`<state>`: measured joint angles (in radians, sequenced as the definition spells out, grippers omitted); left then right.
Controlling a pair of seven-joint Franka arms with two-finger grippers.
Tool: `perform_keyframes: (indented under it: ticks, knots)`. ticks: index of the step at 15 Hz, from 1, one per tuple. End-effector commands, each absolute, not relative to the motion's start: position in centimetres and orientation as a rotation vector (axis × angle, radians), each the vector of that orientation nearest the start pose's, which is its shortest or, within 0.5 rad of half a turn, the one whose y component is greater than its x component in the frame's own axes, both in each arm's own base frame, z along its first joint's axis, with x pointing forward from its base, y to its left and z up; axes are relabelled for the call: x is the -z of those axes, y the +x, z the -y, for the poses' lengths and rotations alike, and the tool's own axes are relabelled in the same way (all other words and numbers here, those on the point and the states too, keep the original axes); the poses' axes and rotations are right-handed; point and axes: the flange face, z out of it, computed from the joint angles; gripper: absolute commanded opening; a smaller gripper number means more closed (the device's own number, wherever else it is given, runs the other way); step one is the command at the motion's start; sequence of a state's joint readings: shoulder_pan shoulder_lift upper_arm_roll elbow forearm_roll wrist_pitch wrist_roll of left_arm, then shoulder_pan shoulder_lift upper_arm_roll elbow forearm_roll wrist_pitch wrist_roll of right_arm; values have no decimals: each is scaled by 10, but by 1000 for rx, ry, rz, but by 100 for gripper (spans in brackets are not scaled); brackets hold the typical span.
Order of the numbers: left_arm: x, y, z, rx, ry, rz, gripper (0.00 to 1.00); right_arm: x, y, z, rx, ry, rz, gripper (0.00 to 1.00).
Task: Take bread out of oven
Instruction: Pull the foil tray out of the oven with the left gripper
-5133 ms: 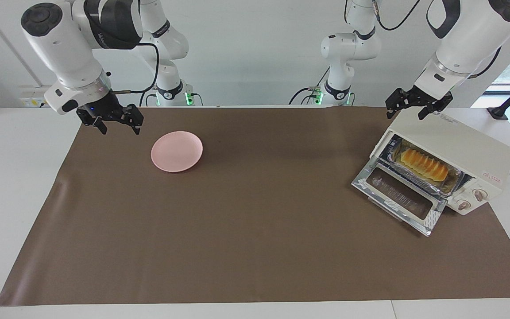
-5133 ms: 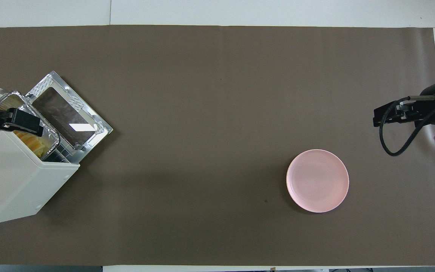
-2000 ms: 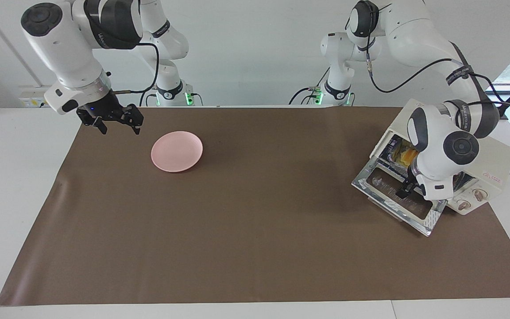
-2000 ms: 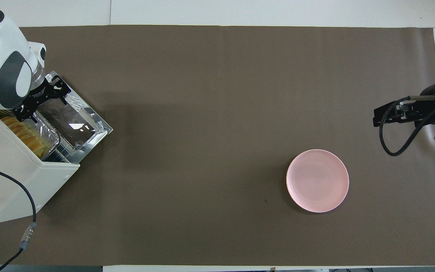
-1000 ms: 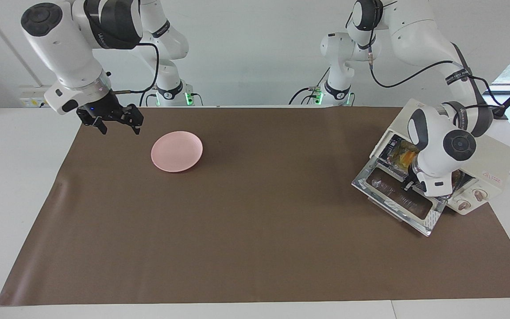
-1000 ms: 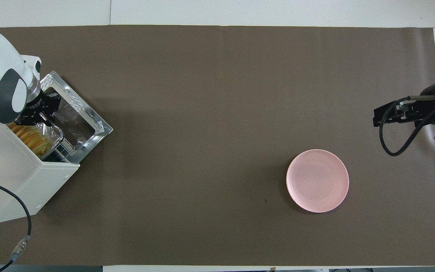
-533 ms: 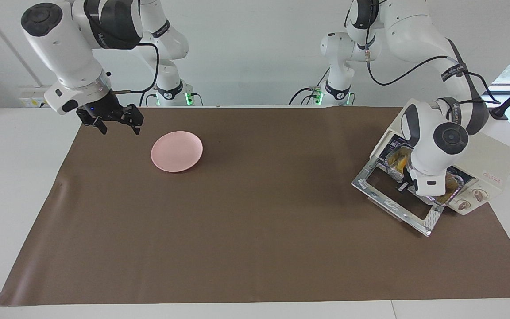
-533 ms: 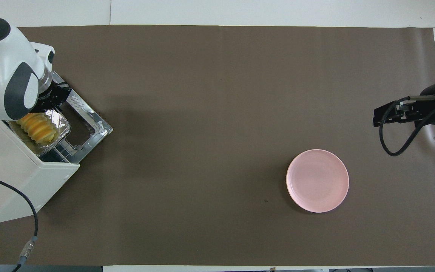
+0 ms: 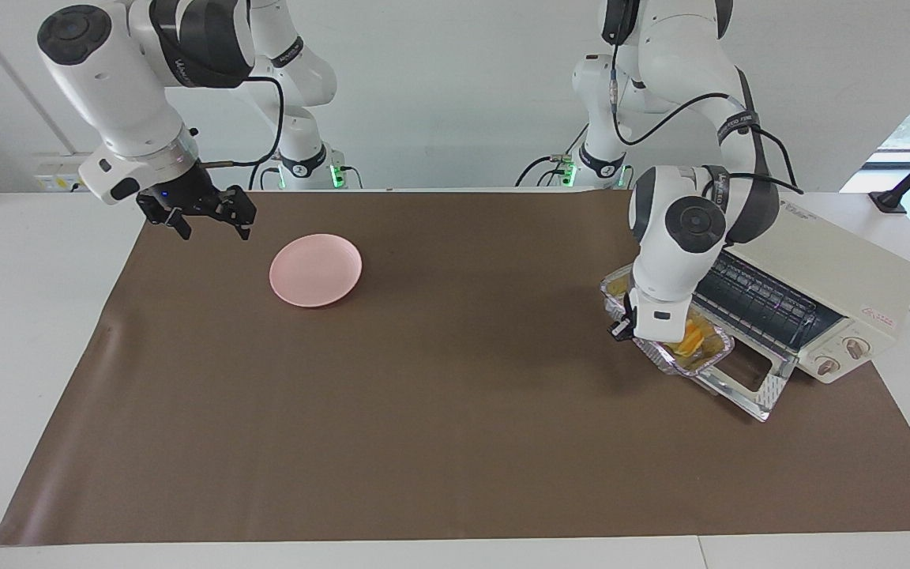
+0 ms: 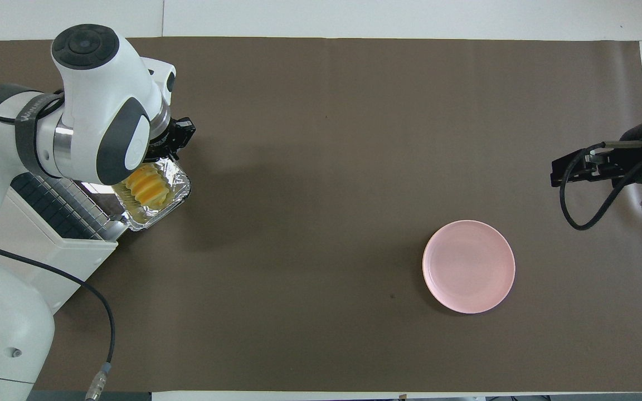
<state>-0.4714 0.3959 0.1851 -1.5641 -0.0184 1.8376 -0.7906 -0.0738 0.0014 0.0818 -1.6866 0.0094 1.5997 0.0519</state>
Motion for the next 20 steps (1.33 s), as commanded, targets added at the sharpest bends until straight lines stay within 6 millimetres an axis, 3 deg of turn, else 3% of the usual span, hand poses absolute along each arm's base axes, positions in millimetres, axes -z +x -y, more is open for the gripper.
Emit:
perform_keyframes:
  ticks: [1,5,8,11,12,15,17,18,20]
  knots:
    - [-422,628,224,-88,-2980,786,0,-573,545,-1,-140,-3148,-40,100]
    - [-432,627,233,-136,-3025,821,0,-573,545,-1,-140,-3148,-40,100]
    - [-433,618,255,-127,-3035,764,0,-573,545,-1,-140,-3148,-40,100]
    - [-431,602,309,-26,-3114,623,0,-573,545,-1,-140,-3148,-40,100]
    - [-431,590,334,-1,-3138,557,0,-573,545,-1,-140,-3148,-40,100]
    - [-434,559,385,13,-3174,362,0,-573,545,-1,-140,-3148,-43,100]
    - [-435,549,401,23,-3180,313,0,-573,545,-1,-140,-3148,-40,100]
    - [-437,536,419,37,-3191,254,0,-573,545,-1,-140,-3148,-40,100]
    - [-440,530,430,51,-3206,189,0,-573,545,-1,-140,-3148,-40,100]
